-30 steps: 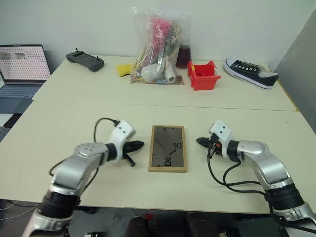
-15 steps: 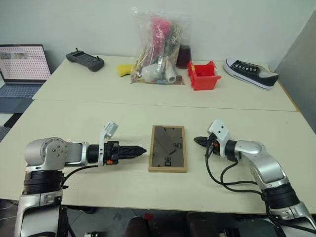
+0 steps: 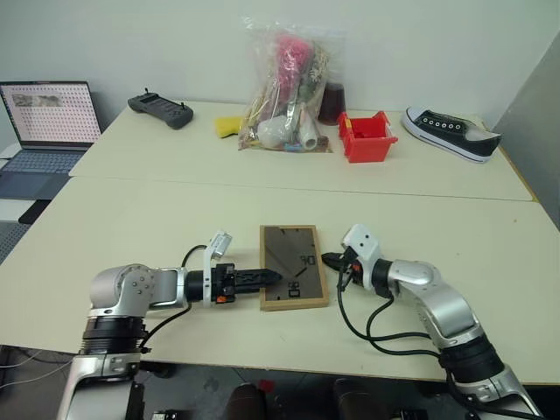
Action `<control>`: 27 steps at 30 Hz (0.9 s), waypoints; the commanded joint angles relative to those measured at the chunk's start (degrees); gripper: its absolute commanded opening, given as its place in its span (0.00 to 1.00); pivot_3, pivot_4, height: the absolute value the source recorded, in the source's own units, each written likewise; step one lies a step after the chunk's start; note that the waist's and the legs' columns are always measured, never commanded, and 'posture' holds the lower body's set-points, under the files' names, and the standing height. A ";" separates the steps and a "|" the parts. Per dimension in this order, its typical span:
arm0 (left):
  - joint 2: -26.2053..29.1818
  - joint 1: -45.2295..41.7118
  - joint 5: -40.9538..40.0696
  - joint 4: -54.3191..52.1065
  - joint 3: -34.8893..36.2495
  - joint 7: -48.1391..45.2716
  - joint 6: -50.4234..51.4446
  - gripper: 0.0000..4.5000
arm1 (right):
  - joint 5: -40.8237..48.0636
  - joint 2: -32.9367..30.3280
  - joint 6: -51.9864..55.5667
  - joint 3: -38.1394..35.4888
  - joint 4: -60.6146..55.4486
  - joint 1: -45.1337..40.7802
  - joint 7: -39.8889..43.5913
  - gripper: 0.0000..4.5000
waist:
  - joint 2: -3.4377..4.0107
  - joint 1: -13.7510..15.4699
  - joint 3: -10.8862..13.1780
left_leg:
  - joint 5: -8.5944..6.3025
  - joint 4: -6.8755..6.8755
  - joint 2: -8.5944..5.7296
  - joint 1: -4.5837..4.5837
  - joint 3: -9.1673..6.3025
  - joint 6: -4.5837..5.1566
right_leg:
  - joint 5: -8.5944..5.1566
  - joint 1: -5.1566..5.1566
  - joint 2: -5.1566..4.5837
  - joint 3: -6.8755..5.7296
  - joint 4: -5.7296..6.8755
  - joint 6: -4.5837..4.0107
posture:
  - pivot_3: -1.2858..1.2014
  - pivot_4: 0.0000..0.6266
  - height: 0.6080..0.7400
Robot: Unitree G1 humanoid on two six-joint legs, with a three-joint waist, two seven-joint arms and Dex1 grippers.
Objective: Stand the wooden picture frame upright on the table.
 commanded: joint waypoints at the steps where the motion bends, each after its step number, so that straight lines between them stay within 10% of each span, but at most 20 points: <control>1: -4.56 2.06 0.69 -2.25 -2.63 4.70 1.56 0.99 | 0.26 1.57 0.48 0.32 -2.86 -0.29 -1.47 0.00 | 0.03 0.18 -0.08 | 0.00 0.00 0.00 0.00 0.00 0.00 | 0.00 0.01 -0.01 0.00 -0.01 0.00 | 0.52 0.24 1.00; 6: -3.99 3.63 -1.76 -5.61 -0.75 4.76 3.64 0.99 | 0.00 2.21 0.59 -1.38 -2.03 -0.14 -3.82 0.00 | 0.02 -0.09 -0.09 | 0.00 -0.01 0.01 0.00 -0.01 0.00 | 0.00 0.00 0.00 0.00 -0.01 0.00 | 0.52 0.24 1.00; 27: -1.66 0.54 -6.97 -11.04 5.31 7.36 6.48 0.19 | 4.93 -2.08 3.21 -11.28 -3.00 -4.20 -2.80 0.00 | 0.01 -0.75 -0.04 | 0.00 -0.08 0.10 -0.03 -0.03 0.00 | -0.01 -0.10 0.10 0.01 -0.01 0.00 | 0.52 0.24 1.00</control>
